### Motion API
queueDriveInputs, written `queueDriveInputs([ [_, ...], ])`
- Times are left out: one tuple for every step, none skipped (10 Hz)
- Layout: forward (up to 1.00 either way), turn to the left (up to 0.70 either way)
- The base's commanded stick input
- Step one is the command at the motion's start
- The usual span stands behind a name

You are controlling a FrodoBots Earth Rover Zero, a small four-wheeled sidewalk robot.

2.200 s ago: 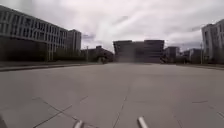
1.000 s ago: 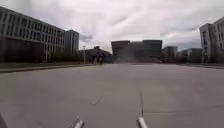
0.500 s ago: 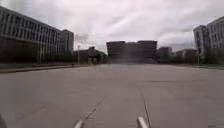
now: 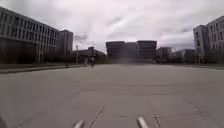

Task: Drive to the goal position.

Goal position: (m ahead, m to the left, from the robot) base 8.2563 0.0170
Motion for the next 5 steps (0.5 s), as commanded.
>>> queueDriveInputs([
  [1.00, 0.00],
  [1.00, 0.00],
  [1.00, 0.00],
  [1.00, 0.00],
  [1.00, 0.00],
])
